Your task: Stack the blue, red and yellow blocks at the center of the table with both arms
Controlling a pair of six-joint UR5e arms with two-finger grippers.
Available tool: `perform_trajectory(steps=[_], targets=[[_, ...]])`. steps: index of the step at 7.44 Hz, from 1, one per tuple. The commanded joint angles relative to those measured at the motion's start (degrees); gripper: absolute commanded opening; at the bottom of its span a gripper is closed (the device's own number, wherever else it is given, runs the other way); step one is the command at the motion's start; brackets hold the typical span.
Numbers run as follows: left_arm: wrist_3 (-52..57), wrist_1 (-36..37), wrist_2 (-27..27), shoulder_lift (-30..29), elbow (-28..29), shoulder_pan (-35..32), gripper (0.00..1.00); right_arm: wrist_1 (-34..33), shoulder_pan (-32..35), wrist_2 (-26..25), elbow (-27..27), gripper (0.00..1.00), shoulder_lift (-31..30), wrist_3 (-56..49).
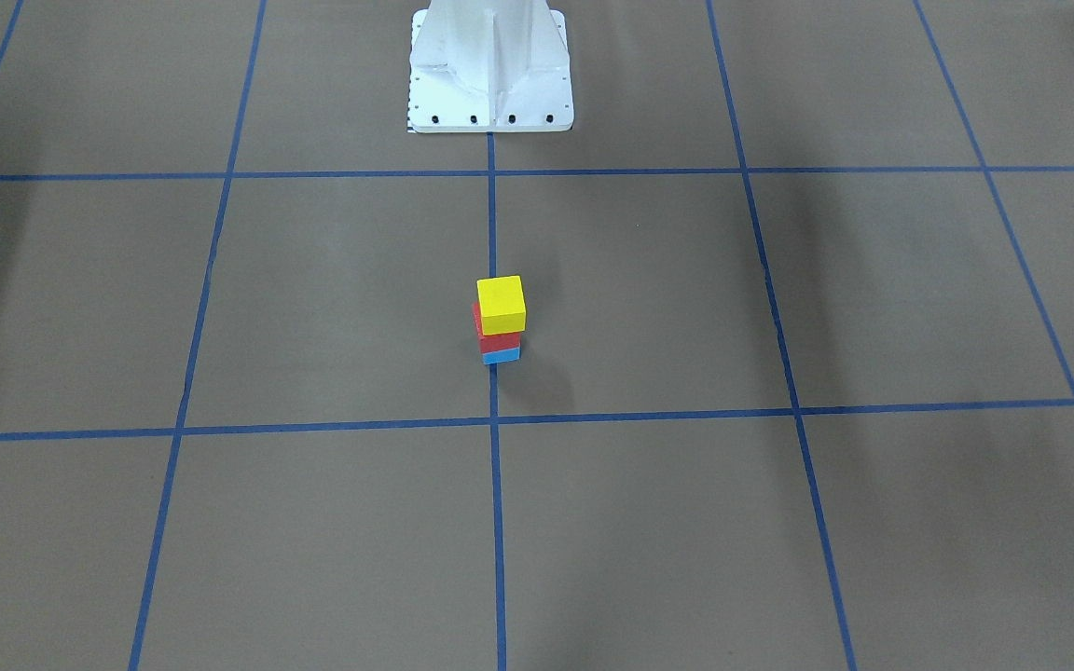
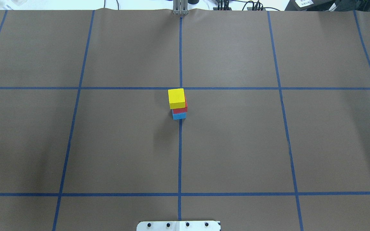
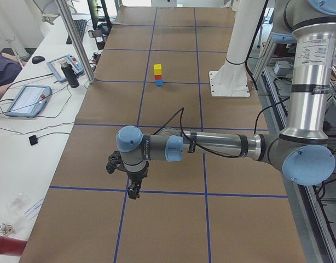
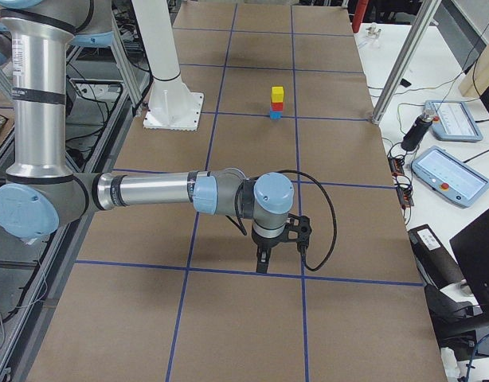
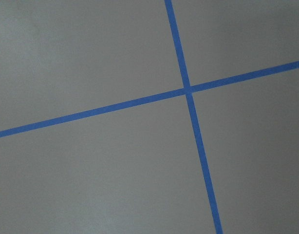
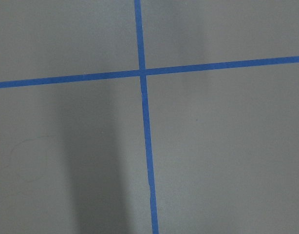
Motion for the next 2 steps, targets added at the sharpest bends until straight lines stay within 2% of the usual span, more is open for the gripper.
perform_trajectory(steps=[1,2], targets=[[-0.1,-0.1,0.0,-0.1,0.2,0.0,1.00,-0.1,0.0,0.0,0.0,0.99,0.0,0.0],[0.0,-0.1,0.0,-0.1,0.2,0.0,1.00,-0.1,0.0,0.0,0.0,0.99,0.0,0.0]])
